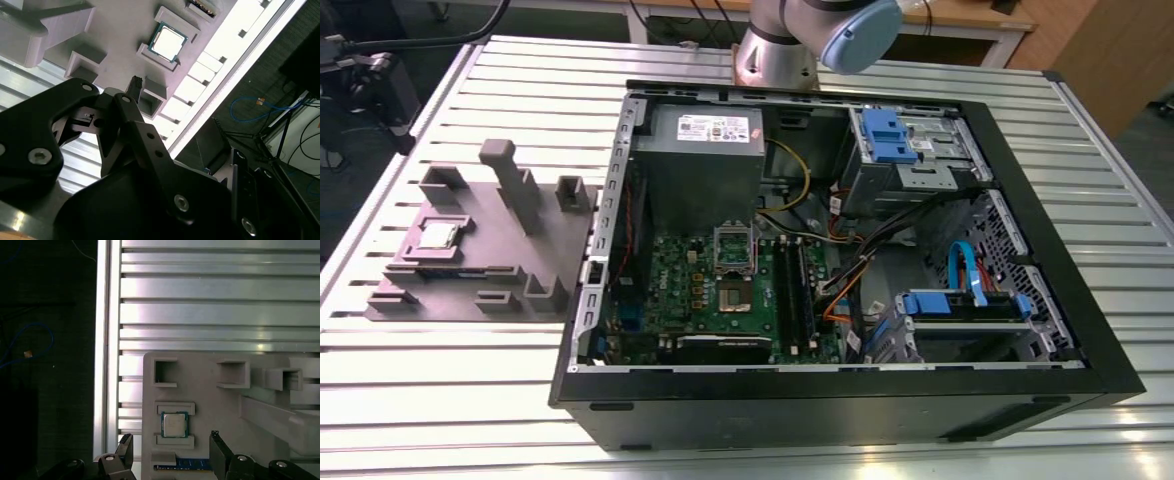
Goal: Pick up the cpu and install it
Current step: 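Pick up the cpu and move it towards the insertion slot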
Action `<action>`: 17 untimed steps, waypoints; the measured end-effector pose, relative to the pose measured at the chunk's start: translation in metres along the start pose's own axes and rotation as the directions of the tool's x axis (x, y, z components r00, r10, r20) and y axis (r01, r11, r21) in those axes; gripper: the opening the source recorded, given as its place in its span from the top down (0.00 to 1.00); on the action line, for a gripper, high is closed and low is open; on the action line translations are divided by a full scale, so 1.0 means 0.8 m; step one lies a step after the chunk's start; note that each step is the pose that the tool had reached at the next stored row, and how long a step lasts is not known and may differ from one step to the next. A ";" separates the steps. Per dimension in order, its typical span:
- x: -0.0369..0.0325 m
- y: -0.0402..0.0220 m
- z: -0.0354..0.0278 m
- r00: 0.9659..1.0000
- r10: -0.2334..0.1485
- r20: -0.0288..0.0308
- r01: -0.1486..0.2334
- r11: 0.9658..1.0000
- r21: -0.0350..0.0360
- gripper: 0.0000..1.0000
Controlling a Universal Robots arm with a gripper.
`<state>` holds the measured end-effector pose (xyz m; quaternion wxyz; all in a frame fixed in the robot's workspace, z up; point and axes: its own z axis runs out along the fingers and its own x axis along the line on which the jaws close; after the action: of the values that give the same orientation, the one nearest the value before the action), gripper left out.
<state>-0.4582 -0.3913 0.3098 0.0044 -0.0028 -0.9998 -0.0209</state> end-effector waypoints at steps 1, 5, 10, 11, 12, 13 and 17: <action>-0.0001 0.0000 0.0002 1.000 0.000 0.000 0.000 1.000 0.000 0.29; -0.0002 -0.0001 0.0020 1.000 0.000 0.000 0.000 1.000 0.000 0.29; -0.0002 -0.0001 0.0025 1.000 0.000 0.000 0.000 1.000 0.000 0.29; -0.0002 -0.0001 0.0026 1.000 0.000 0.000 0.000 1.000 0.000 0.29; -0.0002 -0.0001 0.0029 1.000 0.000 0.000 0.000 1.000 0.000 0.29; -0.0002 -0.0001 0.0032 1.000 0.000 0.000 0.000 1.000 0.000 0.29; -0.0002 -0.0002 0.0043 1.000 0.000 0.000 0.000 1.000 0.000 0.29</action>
<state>-0.4580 -0.3913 0.3063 0.0045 -0.0028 -0.9998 -0.0209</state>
